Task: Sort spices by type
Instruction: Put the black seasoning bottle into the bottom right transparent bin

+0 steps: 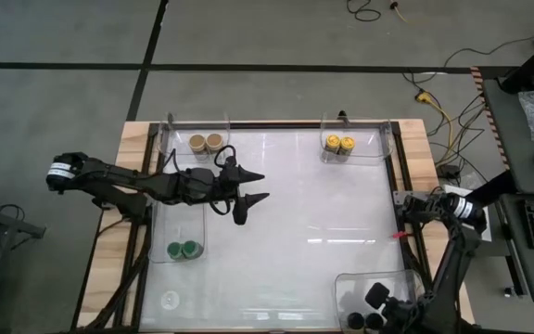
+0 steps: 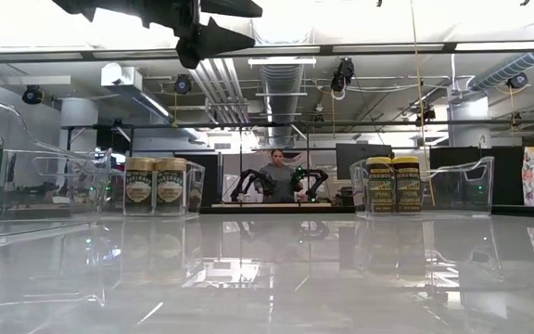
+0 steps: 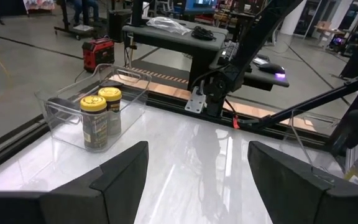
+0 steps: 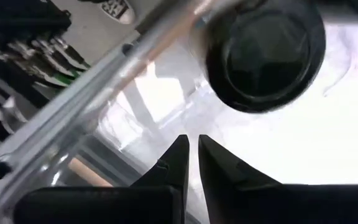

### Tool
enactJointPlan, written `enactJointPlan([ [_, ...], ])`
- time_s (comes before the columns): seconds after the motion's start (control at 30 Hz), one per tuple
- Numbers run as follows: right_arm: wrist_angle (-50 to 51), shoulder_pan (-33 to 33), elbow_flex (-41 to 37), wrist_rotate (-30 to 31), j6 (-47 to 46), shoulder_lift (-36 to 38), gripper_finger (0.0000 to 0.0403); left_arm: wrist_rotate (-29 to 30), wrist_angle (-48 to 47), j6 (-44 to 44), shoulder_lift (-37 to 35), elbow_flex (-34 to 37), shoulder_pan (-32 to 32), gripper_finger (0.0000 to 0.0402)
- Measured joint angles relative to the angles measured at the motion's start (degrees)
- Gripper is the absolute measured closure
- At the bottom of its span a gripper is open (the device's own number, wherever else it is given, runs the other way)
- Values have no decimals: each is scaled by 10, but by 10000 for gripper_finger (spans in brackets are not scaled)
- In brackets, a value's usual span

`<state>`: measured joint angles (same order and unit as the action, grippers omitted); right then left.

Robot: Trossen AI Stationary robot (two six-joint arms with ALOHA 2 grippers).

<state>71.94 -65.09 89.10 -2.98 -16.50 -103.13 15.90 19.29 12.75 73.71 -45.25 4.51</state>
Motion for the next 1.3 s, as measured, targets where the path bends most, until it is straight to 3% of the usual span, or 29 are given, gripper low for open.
enactJointPlan([
  [1.1, -56, 4, -15, 47, 8, 0, 376, -1, 0, 0, 1, 0, 5, 141],
  [1.3, -59, 4, -16, 47, 10, 0, 376, -38, 0, -1, 1, 0, 7, 141],
])
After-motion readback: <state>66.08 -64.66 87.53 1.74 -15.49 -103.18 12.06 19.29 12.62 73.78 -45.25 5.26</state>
